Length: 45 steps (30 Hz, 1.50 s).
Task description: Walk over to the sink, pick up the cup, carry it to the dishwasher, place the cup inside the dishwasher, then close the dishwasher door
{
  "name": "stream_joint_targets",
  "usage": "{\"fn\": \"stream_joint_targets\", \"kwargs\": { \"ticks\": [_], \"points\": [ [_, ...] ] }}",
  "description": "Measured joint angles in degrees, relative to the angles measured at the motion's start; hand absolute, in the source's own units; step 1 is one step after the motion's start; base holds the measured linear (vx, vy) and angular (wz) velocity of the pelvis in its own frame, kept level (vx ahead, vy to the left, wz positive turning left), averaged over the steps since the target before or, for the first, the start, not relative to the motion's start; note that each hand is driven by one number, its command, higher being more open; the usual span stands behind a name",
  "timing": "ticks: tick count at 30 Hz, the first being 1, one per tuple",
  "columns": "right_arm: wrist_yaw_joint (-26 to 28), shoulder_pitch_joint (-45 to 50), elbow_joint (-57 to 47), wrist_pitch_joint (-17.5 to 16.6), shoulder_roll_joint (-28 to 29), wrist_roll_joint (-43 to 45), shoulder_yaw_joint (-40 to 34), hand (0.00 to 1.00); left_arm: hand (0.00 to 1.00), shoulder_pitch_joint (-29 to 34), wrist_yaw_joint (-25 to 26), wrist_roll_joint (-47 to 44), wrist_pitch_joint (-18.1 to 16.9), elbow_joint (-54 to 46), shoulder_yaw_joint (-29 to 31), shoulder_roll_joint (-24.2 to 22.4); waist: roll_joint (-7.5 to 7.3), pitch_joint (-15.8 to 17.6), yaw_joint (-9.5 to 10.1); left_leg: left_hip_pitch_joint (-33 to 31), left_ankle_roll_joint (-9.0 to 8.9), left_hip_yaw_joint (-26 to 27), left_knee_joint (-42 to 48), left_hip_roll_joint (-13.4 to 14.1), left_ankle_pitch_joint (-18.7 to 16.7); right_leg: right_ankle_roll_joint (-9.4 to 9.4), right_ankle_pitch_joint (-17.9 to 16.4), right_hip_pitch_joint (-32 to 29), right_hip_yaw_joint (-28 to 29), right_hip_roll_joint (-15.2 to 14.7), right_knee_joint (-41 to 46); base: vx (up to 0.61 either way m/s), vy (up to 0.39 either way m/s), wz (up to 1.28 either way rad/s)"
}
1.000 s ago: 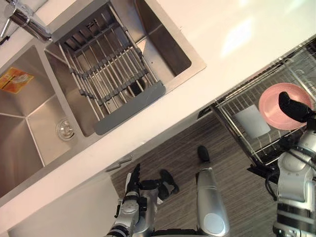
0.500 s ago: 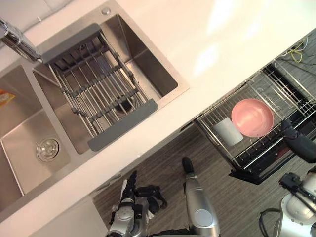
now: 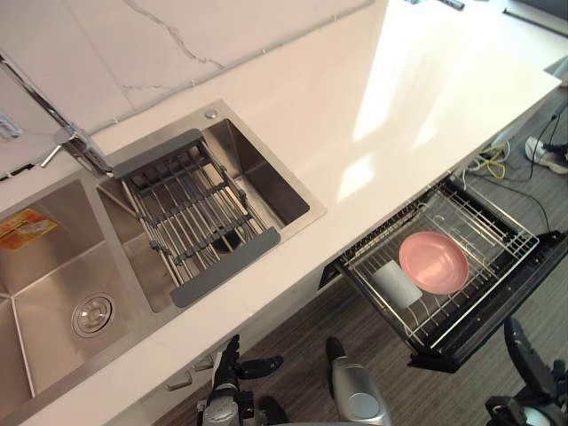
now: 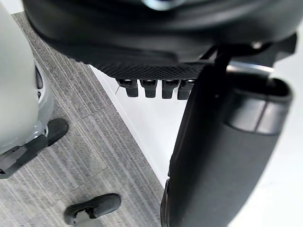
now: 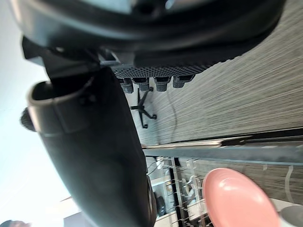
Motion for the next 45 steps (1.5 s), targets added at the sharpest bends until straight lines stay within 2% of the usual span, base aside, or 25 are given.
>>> {"fn": "stream_joint_targets", "kwargs": {
  "ticks": [5,13,18,27,34,42,45],
  "points": [
    [4.4,-2.8,10.3,0.1,-1.0,8.3,0.2,1.0,1.0,0.1,-0.6,0.0,0.1,0.0,0.6,0.0,-0.06,-0.6,0.9,0.5,-0.27,0.5,0.1,-0.1,-0.1,-0.13,-0.9,-0.2,-0.9,-0.6,1.9,0.0,-0.004,0.07],
    [10.9,-6.5,20.8,2.9,-1.9,12.9,6.0,1.0,1.0,-0.2,-2.2,0.0,0.2,-0.1,0.5,0.0,-0.24,-0.7,2.07,0.3,-0.25,-0.6,0.1,-0.6,-0.1,-0.18,-1.7,-0.5,-2.4,-1.7,3.4,-0.01,0.001,0.05],
    [12.0,-6.3,22.6,2.9,-2.5,12.9,6.8,1.0,1.0,-0.3,-2.5,0.0,0.2,0.2,0.8,0.2,-0.19,-1.6,2.54,0.1,-0.33,-2.2,-1.1,-1.2,0.9,-0.21,-1.8,-0.5,-5.1,-3.2,3.9,0.0,0.007,0.19],
    [12.9,-4.4,23.2,3.0,-5.9,12.6,14.1,1.0,1.0,-0.3,-3.3,0.0,0.1,1.7,-1.7,0.9,-0.33,-3.8,3.05,0.7,-0.37,-6.5,-7.9,-3.1,5.9,-0.29,-1.8,0.5,-9.6,-4.9,2.4,0.0,-0.017,0.26],
    [13.9,-6.9,23.0,3.7,-8.4,9.1,20.6,1.0,1.0,-0.4,-3.5,0.1,0.1,2.5,-4.9,3.2,-0.72,-4.6,3.23,-0.1,0.01,-10.5,-10.5,-3.4,8.7,-0.96,-0.8,1.8,-12.6,-5.1,-0.2,-0.05,-0.044,0.24],
    [14.9,-8.8,21.5,5.9,-13.6,-2.2,28.7,1.0,1.0,-0.6,-4.6,1.3,0.0,2.7,-8.1,5.6,-0.84,-4.7,3.63,-1.8,0.81,-15.0,-11.2,-3.9,10.5,-1.01,0.7,3.0,-16.3,-5.7,-2.4,-0.03,-0.026,0.24],
    [16.1,-9.1,20.7,7.5,-15.9,-8.0,32.0,1.0,1.0,-1.0,-5.0,2.3,0.0,2.7,-9.4,6.0,-0.88,-4.7,4.44,-2.3,1.12,-16.2,-11.4,-4.1,11.0,-0.93,1.1,3.6,-17.5,-6.0,-3.1,-0.01,-0.007,0.22]
  ]
}}
